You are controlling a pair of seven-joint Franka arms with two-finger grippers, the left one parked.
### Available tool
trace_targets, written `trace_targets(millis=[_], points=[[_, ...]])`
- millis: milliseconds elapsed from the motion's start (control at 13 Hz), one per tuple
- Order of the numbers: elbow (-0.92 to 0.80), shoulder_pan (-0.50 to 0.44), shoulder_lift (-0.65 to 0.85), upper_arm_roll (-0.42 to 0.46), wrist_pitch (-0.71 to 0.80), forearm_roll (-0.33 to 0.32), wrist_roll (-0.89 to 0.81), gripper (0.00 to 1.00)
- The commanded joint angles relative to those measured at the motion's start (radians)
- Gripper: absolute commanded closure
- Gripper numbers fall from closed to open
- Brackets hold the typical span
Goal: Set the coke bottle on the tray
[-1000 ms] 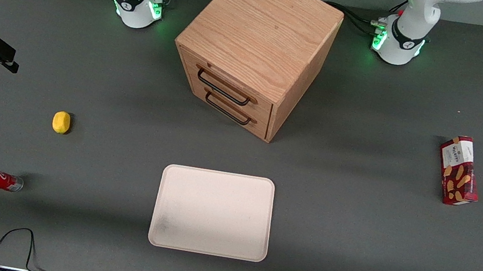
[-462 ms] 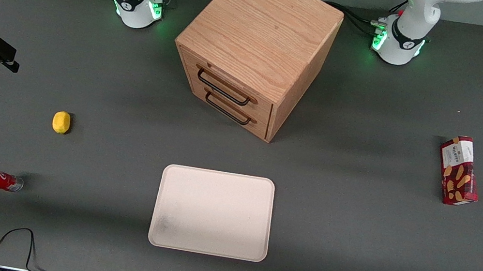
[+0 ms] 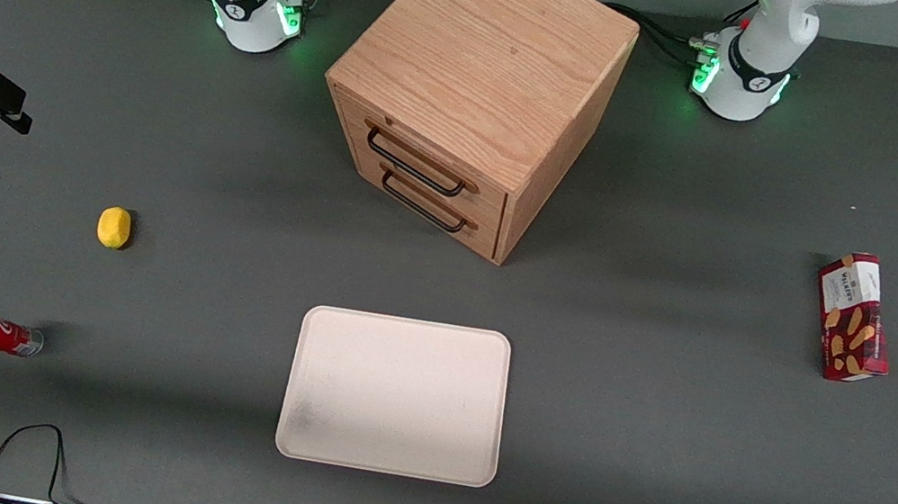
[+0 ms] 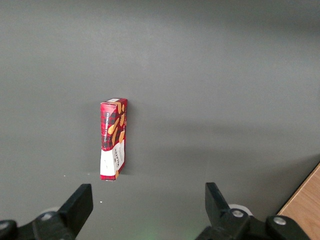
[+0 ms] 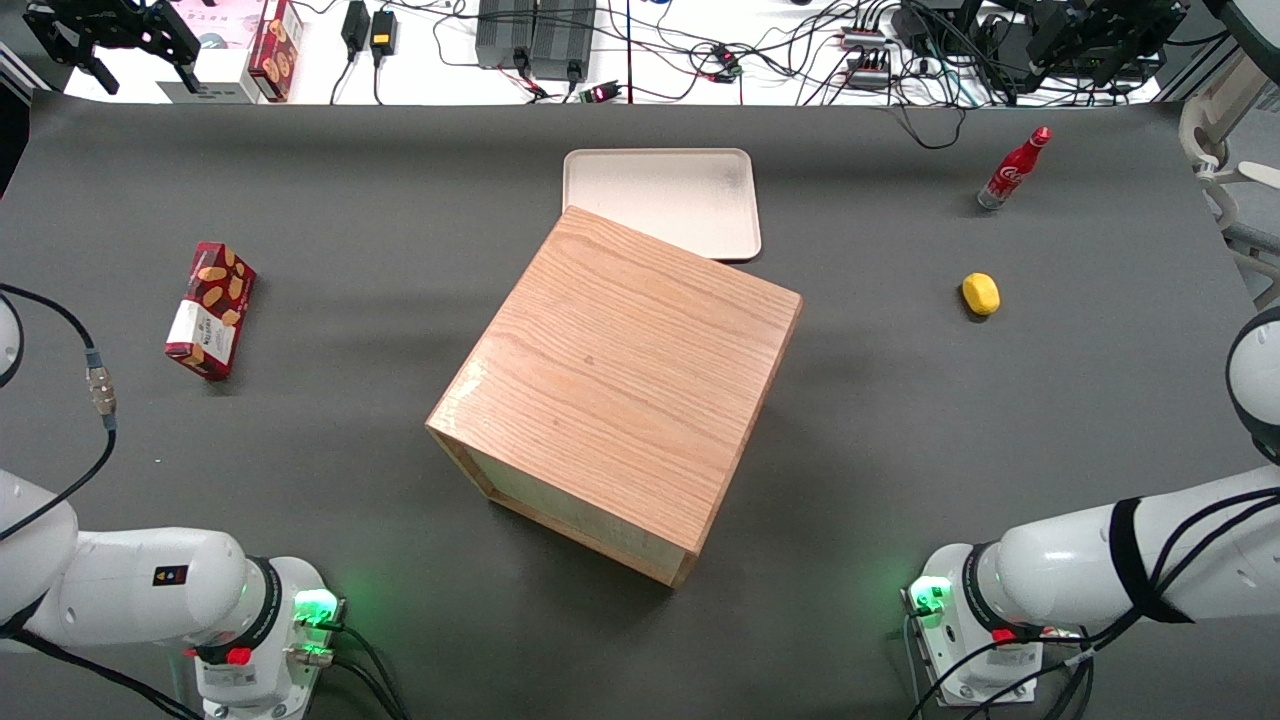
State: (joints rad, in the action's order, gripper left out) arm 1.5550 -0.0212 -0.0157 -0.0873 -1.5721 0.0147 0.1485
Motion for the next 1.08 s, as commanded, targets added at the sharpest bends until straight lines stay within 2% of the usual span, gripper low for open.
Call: trace_targets(millis=[0, 77, 231, 462, 692, 846, 1000], points=[[-0.071, 0.013, -0.055, -0.017, 0.007, -0.019, -0.011, 0.0], [-0.131, 0.017, -0.11, -0.053, 0.007, -0.01, -0.003, 0.0], [-0.251, 0.023, -0.214, -0.11, 0.014, 0.007, 0.118, 0.0], [-0.407, 0.095, -0.364, -0.187, 0.03, 0.123, 0.273, 0.0], [-0.64, 0.231, -0.542, -0.171, 0.066, 0.2, 0.402, 0.0], [-0.703, 0.279, -0.611, -0.149, 0.054, 0.205, 0.44, 0.0], [-0.788, 0.343, -0.676, -0.062, 0.038, 0.203, 0.441, 0.0]])
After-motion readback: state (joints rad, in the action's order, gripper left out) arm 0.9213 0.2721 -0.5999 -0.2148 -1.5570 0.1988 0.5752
